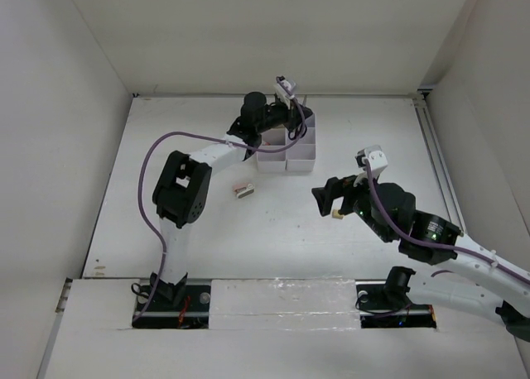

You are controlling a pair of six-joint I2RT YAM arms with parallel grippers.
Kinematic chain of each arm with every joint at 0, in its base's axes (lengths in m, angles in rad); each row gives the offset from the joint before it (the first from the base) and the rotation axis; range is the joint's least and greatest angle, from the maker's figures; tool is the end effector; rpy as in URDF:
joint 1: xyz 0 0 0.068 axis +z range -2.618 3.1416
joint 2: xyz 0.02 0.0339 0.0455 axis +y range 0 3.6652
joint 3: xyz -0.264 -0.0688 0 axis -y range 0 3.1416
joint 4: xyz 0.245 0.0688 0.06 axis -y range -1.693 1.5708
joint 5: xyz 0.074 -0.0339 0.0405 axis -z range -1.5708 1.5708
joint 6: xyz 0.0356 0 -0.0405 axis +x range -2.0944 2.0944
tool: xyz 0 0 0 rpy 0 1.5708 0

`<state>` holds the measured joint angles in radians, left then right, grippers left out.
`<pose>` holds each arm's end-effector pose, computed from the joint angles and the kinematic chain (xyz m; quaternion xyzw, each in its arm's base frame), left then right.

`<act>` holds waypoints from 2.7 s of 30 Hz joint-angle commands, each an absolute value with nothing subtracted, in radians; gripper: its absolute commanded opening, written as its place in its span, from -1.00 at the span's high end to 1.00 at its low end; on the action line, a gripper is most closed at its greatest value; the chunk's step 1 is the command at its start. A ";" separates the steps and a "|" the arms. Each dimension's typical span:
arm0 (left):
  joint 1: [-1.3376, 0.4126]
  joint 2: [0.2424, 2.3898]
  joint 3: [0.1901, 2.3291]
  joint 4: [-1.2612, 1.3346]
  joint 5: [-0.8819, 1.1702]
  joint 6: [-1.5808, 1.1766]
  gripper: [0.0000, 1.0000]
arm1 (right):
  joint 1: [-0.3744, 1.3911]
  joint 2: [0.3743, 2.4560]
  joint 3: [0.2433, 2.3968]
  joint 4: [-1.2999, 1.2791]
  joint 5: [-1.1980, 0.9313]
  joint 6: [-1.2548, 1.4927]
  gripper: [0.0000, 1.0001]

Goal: Sort the stationery into containers
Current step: Place the scissors in the storage box, then pick up the stationery from the center of the board.

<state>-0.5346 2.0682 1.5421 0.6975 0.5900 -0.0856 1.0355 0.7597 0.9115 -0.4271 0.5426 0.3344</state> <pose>0.4116 -0.2667 0.2920 0.3540 0.5512 -0.4017 0.6399 0.0986 0.1302 0.3633 -0.1120 0.7771 0.2023 0.5854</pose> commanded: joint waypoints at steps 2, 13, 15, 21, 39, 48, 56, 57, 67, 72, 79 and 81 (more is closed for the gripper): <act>-0.531 2.089 1.600 0.782 0.586 -0.063 1.00 | 1.042 0.755 0.953 -0.400 0.561 0.301 -1.00; -0.531 2.149 1.621 0.831 0.577 -0.072 1.00 | 1.042 0.764 0.943 -0.368 0.532 0.291 -1.00; -0.531 2.160 1.643 0.831 0.577 -0.081 1.00 | 1.042 0.764 0.943 -0.368 0.532 0.282 -1.00; -0.531 2.192 1.643 0.842 0.577 -0.091 1.00 | 1.042 0.755 0.934 -0.359 0.532 0.273 -1.00; -0.531 2.198 1.632 0.828 0.586 -0.112 0.49 | 1.042 0.755 0.916 -0.336 0.494 0.253 -1.00; -0.531 2.046 1.546 0.890 0.615 -0.181 -0.31 | 1.023 0.834 0.916 -0.359 0.525 0.380 -1.00; -0.531 1.907 1.604 0.767 0.497 -0.219 -1.00 | 1.012 0.897 0.893 -0.420 0.596 0.549 -1.00; -0.531 1.889 1.605 0.744 0.477 -0.230 -1.00 | 1.003 0.908 0.893 -0.435 0.612 0.572 -1.00; -0.531 1.565 1.473 0.289 0.005 -0.434 -1.00 | 0.730 1.161 0.858 -0.456 0.511 0.683 -1.00; -0.541 1.378 1.234 0.109 -0.071 -0.625 -1.00 | 0.687 1.285 0.832 -0.433 0.525 0.735 -0.97; -0.686 1.230 1.083 0.009 -0.144 -0.653 -1.00 | 0.646 1.351 0.793 -0.422 0.512 0.755 -0.80; -0.712 1.230 1.083 -0.005 -0.144 -0.653 -1.00 | 0.634 1.342 0.764 -0.422 0.502 0.765 -0.75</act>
<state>-0.6880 1.2587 1.0863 0.0372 -0.1078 -0.6228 0.6460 1.3617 0.7895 -0.4427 0.5117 0.7280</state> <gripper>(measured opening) 0.996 0.881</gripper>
